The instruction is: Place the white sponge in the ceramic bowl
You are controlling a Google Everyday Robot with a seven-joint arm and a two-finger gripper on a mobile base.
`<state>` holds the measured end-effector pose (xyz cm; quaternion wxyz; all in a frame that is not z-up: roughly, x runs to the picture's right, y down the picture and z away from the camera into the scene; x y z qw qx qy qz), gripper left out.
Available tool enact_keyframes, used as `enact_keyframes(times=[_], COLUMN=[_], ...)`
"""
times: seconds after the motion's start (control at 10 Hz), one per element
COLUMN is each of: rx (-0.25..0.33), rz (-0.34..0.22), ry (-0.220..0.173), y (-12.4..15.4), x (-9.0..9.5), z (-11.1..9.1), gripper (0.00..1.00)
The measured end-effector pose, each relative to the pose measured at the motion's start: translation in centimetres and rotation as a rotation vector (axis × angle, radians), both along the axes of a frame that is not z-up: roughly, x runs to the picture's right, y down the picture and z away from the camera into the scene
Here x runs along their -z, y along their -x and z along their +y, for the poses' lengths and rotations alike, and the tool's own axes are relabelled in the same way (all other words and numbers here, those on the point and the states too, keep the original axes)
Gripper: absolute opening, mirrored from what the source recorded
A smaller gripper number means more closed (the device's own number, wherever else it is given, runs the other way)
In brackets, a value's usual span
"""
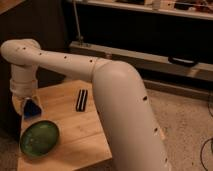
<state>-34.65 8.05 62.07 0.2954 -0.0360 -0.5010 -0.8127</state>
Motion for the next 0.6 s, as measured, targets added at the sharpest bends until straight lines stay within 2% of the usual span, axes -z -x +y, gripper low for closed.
enact_keyframes(times=[0.1,0.2,0.3,0.4,0.6], rx=[-0.017,-0.033,-0.057,-0.090,-0.107], rz=[0.027,0.033,0.027,0.008,-0.008], ry=[-0.067,-0.101,-0.111,-0.100,-0.087], y=[-0.6,-0.7,-1.0,-1.2,-1.3], x=[-0.4,-0.6,-0.8,-1.0,-1.2], z=[0.3,0.8,1.0,1.3,1.6], gripper=[0.70,0.77,0.80,0.80,0.80])
